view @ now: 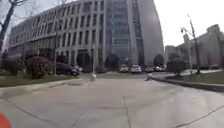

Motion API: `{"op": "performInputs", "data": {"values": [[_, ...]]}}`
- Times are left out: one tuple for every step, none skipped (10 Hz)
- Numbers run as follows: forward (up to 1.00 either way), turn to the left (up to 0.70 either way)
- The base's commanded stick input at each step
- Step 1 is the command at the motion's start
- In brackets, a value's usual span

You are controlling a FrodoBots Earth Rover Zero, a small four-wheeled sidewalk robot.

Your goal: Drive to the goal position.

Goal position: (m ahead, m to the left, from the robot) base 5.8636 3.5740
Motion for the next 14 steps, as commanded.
{"op": "performInputs", "data": {"values": [[0.0,0.0],[0.0,0.0],[0.0,0.0],[0.0,0.0],[0.01,0.0],[0.48,0.0],[0.7,0.0],[0.7,0.0],[0.7,0.0],[0.7,0.0],[0.7,0.0],[0.7,0.0],[0.7,0.0],[0.7,0.0]]}}
